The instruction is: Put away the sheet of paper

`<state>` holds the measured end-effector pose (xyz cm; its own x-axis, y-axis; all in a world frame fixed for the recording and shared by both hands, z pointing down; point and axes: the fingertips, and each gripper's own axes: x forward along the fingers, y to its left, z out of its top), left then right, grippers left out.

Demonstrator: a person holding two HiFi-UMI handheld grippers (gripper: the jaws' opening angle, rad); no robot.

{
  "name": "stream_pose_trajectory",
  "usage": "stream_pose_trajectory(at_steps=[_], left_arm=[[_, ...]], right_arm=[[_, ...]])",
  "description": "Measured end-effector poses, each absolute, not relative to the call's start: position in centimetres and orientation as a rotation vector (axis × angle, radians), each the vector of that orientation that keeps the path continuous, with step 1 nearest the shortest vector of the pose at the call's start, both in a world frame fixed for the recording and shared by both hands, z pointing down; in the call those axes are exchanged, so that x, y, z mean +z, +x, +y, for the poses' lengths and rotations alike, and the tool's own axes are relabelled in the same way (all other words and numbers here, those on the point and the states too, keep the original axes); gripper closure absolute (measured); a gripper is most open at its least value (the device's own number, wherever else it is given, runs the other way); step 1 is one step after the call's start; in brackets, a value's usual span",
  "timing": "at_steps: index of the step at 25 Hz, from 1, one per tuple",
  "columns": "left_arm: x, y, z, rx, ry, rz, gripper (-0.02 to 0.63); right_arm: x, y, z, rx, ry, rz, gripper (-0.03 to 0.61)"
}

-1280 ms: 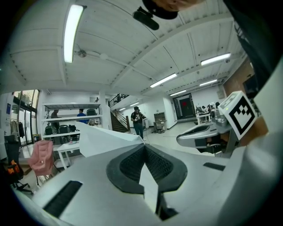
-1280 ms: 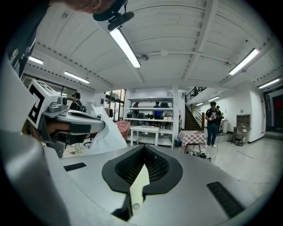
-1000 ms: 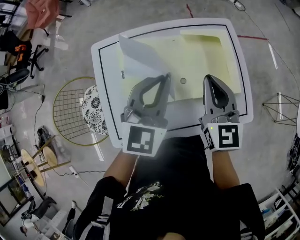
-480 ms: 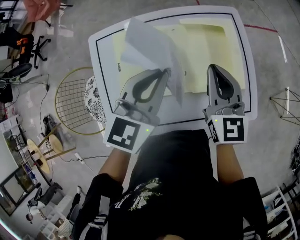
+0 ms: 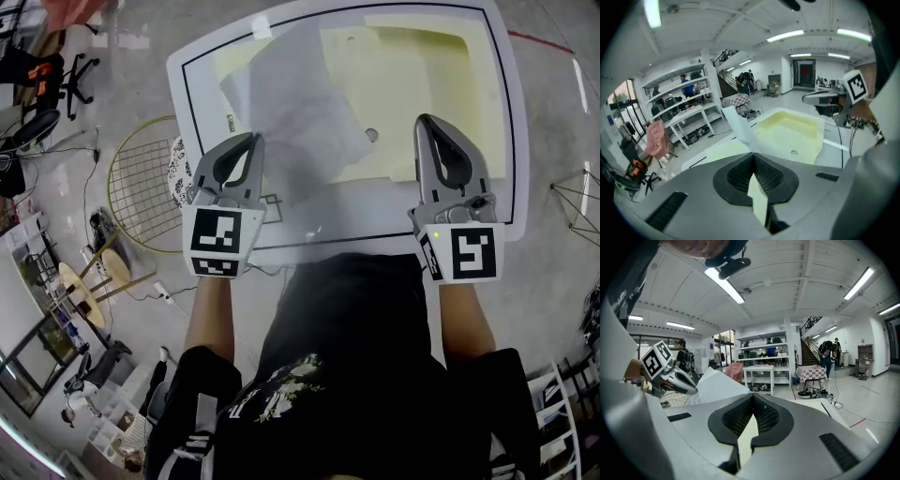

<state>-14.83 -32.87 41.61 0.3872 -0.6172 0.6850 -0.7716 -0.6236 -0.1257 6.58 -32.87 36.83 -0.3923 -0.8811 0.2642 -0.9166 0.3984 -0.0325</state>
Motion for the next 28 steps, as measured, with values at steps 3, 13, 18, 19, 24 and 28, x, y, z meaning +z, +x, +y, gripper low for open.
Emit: stream_pose_trajectory(at_steps=[3, 13, 18, 19, 24, 28], left_arm=[[42.6, -15.1, -33.1, 1.136, 2.408, -1.258, 0.614], [45.7, -16.8, -33.8, 1.588, 2.315, -1.278, 0.614], [47.2, -17.4, -34.2, 1.683, 2.292, -1.209, 0.614], [47.2, -17.2, -34.1, 1.690, 2.290, -1.197, 0.614], [47.2, -16.0, -33.4, 1.670, 2.269, -1.127, 0.614], [48.3, -15.4, -34.6, 1.586, 2.234, -1.105, 0.614]], right_arm=[[37.9, 6.6, -33.0, 0.285, 1.562, -2.446, 0.578], [40.6, 6.2, -33.5, 0.288, 1.437, -2.418, 0.579], [41.7, 5.2, -33.5, 0.302, 1.415, -2.428, 0.578], [41.7, 5.4, -33.2, 0.313, 1.419, -2.424, 0.580], [40.9, 6.3, -32.2, 0.356, 1.436, -2.417, 0.578], [42.1, 6.3, -33.4, 0.413, 1.434, -2.432, 0.579]])
